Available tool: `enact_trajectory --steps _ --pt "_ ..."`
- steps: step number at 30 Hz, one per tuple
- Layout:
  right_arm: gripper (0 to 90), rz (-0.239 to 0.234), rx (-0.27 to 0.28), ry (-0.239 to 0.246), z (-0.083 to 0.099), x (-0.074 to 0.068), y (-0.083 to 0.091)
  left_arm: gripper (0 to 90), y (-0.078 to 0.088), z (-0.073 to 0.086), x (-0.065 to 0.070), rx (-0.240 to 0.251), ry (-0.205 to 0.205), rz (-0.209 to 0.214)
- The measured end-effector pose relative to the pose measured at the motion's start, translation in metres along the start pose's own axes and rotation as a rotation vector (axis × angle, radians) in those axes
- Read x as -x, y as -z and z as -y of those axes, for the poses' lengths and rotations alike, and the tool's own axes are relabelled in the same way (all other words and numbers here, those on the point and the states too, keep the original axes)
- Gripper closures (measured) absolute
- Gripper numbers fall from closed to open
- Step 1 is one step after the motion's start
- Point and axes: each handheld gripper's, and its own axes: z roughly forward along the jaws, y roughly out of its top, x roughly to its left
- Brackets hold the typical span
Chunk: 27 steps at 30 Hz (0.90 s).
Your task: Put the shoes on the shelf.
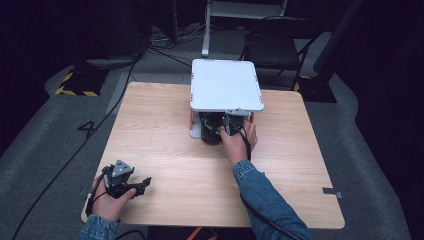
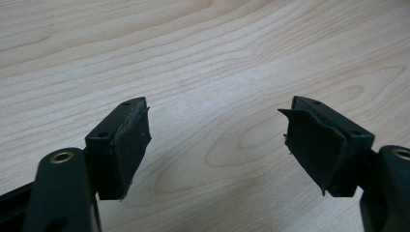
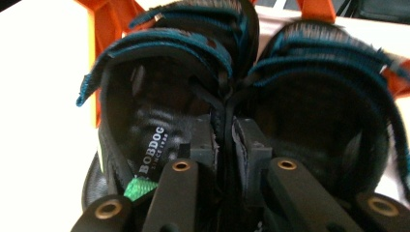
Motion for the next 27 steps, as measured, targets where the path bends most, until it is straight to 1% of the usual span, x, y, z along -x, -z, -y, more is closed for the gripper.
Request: enact_trajectory --steps 1,2,3,5,6,7,8,9,10,11,12,15,17,18,19,22,24,27 --pt "74.6 0.001 0.041 0.024 0.000 0.001 -0.001 24.4 0.000 0.000 0.000 -0.001 -0.004 0.000" --pt "72.8 0.006 0.042 0.038 -0.001 0.002 -0.002 24.4 0.000 -0.001 0.001 0.001 -0.002 0.001" --pt "71.4 -0.011 0.047 0.030 -0.001 0.004 -0.003 24.4 0.000 -0.001 0.001 0.000 -0.004 0.002" --pt "66.8 -0.011 0.055 0.027 0.000 0.005 -0.001 24.4 -0.001 -0.001 0.001 -0.002 -0.006 0.001" --pt "59.5 -0.009 0.071 0.030 0.001 0.005 0.000 24.4 -0.001 -0.001 0.002 -0.004 -0.004 0.001" --pt "52.0 0.007 0.121 0.037 0.001 0.005 0.002 24.4 -0.002 -0.001 0.001 -0.005 -0.008 0.001" --pt "51.3 0.011 0.151 0.042 -0.001 0.006 0.005 24.4 -0.002 -0.002 0.002 -0.004 -0.006 0.003" --pt "50.2 0.008 0.151 0.044 -0.002 0.007 0.009 24.4 -0.003 -0.002 0.002 -0.003 -0.008 0.001" --pt "49.1 0.000 0.159 0.048 -0.003 0.007 0.013 24.4 -0.003 -0.004 0.003 -0.002 -0.010 0.008" --pt "48.7 -0.010 0.166 0.057 -0.003 0.008 0.017 24.4 -0.004 -0.005 0.003 0.002 -0.014 0.004" --pt "48.6 -0.012 0.170 0.071 -0.003 0.008 0.023 24.4 -0.005 -0.007 0.004 -0.001 -0.022 0.009" --pt "47.7 -0.028 0.204 0.085 -0.002 0.015 0.045 24.4 -0.008 -0.011 0.007 0.001 -0.029 0.017" --pt "47.5 -0.044 0.218 0.088 -0.002 0.018 0.056 24.4 -0.009 -0.015 0.008 0.006 -0.039 0.025" --pt "47.3 -0.060 0.227 0.085 -0.001 0.021 0.065 24.4 -0.009 -0.017 0.009 0.010 -0.040 0.023" --pt "47.3 -0.067 0.229 0.083 0.000 0.023 0.070 24.4 -0.008 -0.020 0.010 0.019 -0.041 0.025" --pt "47.2 -0.110 0.230 0.075 0.006 0.031 0.092 24.8 -0.008 -0.027 0.014 0.030 -0.055 0.036" --pt "47.2 -0.136 0.229 0.063 0.011 0.037 0.104 26.1 -0.008 -0.033 0.017 0.039 -0.078 0.045" --pt "47.3 -0.156 0.218 0.061 0.021 0.043 0.118 29.6 -0.009 -0.041 0.024 0.050 -0.105 0.063"
